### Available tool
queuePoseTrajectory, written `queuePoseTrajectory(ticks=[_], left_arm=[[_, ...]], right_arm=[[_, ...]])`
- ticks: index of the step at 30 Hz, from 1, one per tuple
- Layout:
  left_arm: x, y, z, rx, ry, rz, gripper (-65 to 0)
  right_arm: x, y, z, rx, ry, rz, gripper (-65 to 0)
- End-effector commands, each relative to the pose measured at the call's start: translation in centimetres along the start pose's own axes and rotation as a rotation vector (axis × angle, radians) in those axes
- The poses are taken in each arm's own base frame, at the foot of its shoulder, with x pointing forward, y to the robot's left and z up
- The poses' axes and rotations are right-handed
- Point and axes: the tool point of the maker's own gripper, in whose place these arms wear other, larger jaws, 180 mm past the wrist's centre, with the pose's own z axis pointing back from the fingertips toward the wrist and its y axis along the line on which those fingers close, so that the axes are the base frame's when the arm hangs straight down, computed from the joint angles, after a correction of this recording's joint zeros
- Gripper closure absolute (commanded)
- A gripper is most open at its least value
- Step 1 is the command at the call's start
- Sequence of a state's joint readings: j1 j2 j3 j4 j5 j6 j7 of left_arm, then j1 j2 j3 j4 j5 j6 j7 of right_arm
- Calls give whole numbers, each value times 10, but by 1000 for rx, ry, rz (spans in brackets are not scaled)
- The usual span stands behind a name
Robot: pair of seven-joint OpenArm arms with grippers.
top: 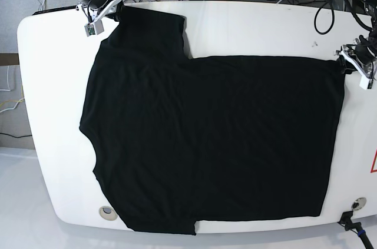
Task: Fold the T-shirt properly
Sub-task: 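Grasp the shirt edge corners with the left and right grippers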
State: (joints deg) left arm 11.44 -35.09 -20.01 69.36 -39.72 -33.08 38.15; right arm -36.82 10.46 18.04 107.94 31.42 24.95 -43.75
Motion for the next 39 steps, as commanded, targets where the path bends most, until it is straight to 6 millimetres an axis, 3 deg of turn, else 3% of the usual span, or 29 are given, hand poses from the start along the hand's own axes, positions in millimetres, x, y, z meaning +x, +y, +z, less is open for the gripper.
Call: queuePoseTrajectory(ticks=[1, 7, 17, 19, 23, 24, 30, 31, 37, 39], left_arm=[[8, 4, 5, 0, -7, -8, -184], [18, 9, 10, 0, -64, 38, -242], [26, 12, 12, 0, -95, 51, -251], [30, 11, 12, -1, -111, 44, -219], [43, 11, 12, 1, -176, 43, -3], [46, 10, 13, 1, -186, 40, 0], [53, 9, 15, -3, -204, 40, 0], [44, 9, 11, 3, -175, 44, 0], [58, 13, 15, 10, -230, 49, 0], [62, 14, 16, 16, -246, 57, -125]], right_arm=[[8, 1, 3, 10, -30, 11, 0], [9, 0, 2, 7, -34, 9, 0], [11, 2, 1, 13, -36, 11, 0], [11, 2, 1, 14, -38, 12, 0], [13, 2, 0, 16, -43, 10, 0], [14, 2, 0, 16, -46, 12, 0], [13, 2, 1, 16, -46, 11, 0], [13, -3, -1, -14, -29, 20, 0], [21, -1, -4, -11, -39, 35, 0], [23, -1, -5, -12, -46, 38, 0]])
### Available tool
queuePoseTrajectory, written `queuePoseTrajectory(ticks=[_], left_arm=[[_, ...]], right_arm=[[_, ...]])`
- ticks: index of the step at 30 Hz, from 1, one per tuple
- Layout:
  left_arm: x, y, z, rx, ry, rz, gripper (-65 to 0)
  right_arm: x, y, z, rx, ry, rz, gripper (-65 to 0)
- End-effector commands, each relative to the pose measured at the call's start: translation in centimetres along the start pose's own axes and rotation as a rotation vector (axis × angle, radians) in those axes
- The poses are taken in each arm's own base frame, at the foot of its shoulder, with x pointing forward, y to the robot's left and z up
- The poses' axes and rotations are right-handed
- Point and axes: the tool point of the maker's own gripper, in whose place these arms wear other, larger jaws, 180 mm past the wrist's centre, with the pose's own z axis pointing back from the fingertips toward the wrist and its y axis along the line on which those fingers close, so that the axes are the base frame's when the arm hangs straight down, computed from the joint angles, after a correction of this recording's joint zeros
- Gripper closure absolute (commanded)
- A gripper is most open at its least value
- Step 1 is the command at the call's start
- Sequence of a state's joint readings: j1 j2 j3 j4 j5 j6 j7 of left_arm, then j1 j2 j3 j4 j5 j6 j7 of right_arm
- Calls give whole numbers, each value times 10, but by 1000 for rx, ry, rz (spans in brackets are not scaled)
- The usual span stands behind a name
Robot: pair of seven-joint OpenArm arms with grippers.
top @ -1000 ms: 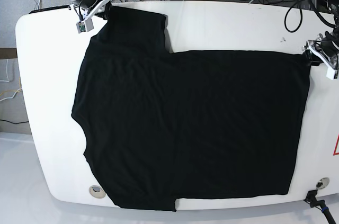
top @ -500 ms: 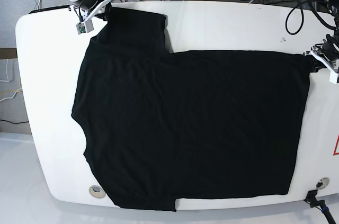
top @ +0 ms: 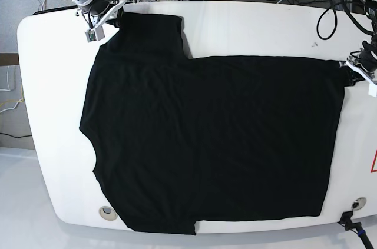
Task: Fold the T-shirt properly
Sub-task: 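Grasp the shirt edge corners with the left and right grippers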
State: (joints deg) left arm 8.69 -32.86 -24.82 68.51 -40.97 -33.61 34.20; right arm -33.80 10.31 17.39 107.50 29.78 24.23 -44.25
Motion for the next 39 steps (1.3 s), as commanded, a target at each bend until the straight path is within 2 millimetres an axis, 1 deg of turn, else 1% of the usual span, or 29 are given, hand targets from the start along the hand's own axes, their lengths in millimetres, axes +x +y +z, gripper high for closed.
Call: queuePoseTrajectory(ticks=[1, 4, 5, 7, 9, 12, 16, 21, 22, 25, 31, 36, 38, 39], left_arm=[[26, 6, 7, 10, -59, -20, -177], [24, 7, 6, 14, -39, -14, -278], [20, 8, 6, 18, -19, -10, -310], [16, 11, 8, 24, 10, -2, -350], [17, 15, 11, 30, 7, 4, -361], [20, 22, 17, 36, -1, 17, -352], [23, 26, 22, 35, -8, 26, -348], [24, 33, 28, 51, -5, 38, -358], [5, 28, 21, 36, 53, 45, -346], [-3, 20, 16, -4, 66, 79, -338], [-5, 5, 11, -56, 57, 101, -320], [-11, -2, 6, -74, 78, 96, -313], [-10, -5, 5, -81, 78, 79, -279], [-8, -7, 4, -86, 69, 75, -238]], right_arm=[[9, 1, 2, 7, -29, 15, 0], [14, 0, 3, 4, -46, 17, 0], [14, 1, 2, 5, -43, 22, 0], [18, 1, 1, 8, -52, 22, 0], [19, 2, 0, 9, -53, 28, 0], [22, 4, -2, 15, -60, 32, 0], [27, 5, -3, 18, -69, 39, 0], [30, 5, -4, 18, -75, 44, 0], [23, 0, -3, -11, -39, 47, 0], [25, 1, -3, -4, -49, 48, 0], [30, 2, -3, 0, -61, 51, 0], [31, 3, -2, 0, -64, 52, 0], [32, 2, -2, -1, -64, 56, 0], [34, 3, -2, 2, -68, 56, 0]])
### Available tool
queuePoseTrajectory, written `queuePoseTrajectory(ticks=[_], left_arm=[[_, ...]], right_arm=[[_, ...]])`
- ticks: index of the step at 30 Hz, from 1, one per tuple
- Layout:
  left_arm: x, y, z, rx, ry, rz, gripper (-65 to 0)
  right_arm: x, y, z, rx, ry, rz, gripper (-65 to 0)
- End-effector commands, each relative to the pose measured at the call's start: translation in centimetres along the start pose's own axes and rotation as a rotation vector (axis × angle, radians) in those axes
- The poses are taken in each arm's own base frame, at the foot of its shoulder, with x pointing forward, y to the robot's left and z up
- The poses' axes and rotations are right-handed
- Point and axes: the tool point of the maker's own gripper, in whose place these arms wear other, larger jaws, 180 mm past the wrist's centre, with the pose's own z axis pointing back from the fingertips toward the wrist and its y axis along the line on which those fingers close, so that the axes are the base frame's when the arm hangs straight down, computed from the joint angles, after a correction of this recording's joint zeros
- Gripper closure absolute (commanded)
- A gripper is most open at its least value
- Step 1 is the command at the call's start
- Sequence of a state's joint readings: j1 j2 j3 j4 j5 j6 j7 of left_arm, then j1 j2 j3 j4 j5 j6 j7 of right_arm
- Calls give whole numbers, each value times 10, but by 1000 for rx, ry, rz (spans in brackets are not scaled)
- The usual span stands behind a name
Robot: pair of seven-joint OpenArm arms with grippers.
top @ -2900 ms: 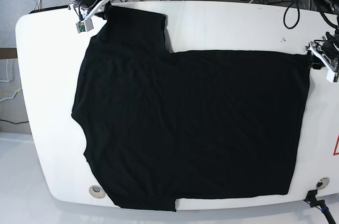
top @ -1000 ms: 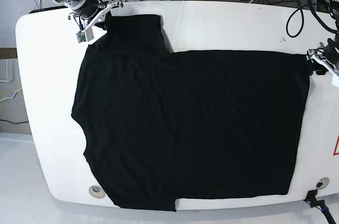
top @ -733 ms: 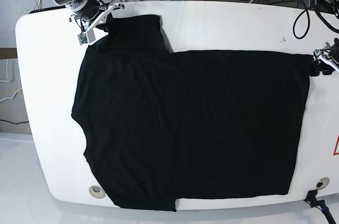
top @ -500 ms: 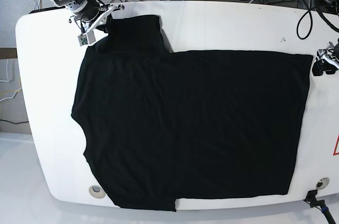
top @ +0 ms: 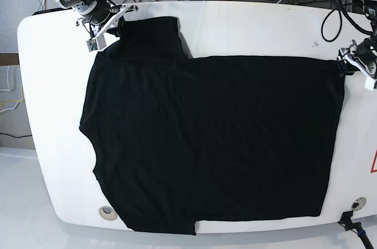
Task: Fold the T-shirt properly
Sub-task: 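Grasp the shirt edge corners with the left and right grippers, then adjust grips on the shirt corners with both grippers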
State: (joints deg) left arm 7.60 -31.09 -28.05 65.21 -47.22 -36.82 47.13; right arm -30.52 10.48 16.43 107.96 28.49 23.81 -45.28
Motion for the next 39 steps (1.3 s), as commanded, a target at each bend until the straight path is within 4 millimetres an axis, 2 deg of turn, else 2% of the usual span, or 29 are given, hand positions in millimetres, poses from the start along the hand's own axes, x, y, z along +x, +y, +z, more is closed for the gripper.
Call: queuePoseTrajectory(ticks=[1, 7, 12, 16, 17, 23, 32, 39], left_arm=[[24, -3, 6, -10, -59, -50, -210], [26, -12, 2, -33, -86, -71, 0], [20, -22, -1, -53, -111, -74, 0], [16, -17, 5, -40, -94, -84, 0], [-1, -21, -7, -44, -51, -60, -8], [4, -15, -2, -26, -69, -52, -10], [6, -14, 0, -22, -71, -59, -11], [37, -19, 17, -3, -154, -121, -14]], right_arm=[[12, 0, 5, 2, -39, 14, 0], [16, 1, 6, 9, -53, 6, 0], [20, 4, 8, 25, -66, 6, 0], [30, 2, 26, 18, -115, 8, 0], [33, 9, 5, 38, -117, -45, -25], [42, 12, 5, 58, -144, -63, -25], [41, 12, 5, 57, -143, -65, -25], [39, 11, 5, 53, -139, -69, -25]])
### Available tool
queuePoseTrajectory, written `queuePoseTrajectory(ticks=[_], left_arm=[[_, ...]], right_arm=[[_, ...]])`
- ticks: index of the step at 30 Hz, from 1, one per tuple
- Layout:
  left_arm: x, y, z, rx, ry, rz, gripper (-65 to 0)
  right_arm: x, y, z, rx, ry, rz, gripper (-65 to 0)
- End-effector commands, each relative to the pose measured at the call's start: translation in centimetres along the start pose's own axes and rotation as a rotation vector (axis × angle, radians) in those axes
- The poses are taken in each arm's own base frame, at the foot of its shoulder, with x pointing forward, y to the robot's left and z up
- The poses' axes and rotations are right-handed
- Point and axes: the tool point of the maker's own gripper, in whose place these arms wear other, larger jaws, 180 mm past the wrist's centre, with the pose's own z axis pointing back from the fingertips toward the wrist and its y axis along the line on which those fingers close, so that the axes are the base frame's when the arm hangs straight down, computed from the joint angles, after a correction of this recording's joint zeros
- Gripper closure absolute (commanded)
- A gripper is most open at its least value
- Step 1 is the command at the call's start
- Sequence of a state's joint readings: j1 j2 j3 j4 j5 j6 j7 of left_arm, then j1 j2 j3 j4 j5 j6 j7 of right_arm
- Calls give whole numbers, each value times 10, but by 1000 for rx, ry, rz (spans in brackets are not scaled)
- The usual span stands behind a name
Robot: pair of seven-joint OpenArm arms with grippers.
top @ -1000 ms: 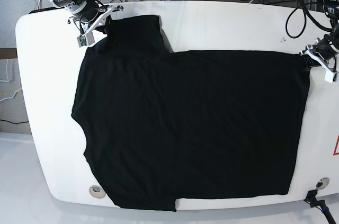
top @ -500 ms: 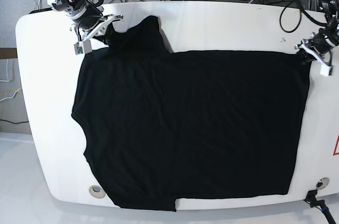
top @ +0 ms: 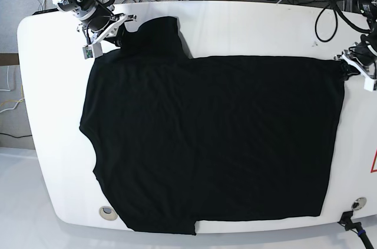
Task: Fold the T-shirt properly
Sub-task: 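Adjust grips on the shirt corners with both grippers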
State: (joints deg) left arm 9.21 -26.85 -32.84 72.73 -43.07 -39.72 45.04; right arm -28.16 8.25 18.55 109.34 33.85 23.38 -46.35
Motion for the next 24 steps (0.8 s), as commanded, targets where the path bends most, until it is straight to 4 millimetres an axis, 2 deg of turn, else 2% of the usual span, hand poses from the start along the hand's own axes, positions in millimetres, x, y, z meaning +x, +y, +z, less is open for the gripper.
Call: queuePoseTrajectory(ticks=[1, 5, 10, 13, 18, 22, 24], left_arm=[[23, 1, 8, 3, -57, -38, -14], [26, 11, 14, 28, -73, -21, -19], [25, 20, 24, 56, -88, -5, -199], [32, 30, 33, 84, -101, -12, -208], [25, 38, 37, 99, -78, -3, -211], [13, 44, 35, 104, -60, 37, -313], [7, 47, 34, 106, -51, 55, -330]], right_arm=[[10, 2, 3, 8, -38, 9, -25], [10, 2, 3, 6, -36, 11, -25], [10, 2, 3, 6, -36, 11, -25], [10, 2, 3, 6, -36, 11, -25], [9, 2, 3, 7, -35, 11, -25], [9, 2, 3, 7, -35, 11, -25], [9, 2, 3, 7, -35, 11, -25]])
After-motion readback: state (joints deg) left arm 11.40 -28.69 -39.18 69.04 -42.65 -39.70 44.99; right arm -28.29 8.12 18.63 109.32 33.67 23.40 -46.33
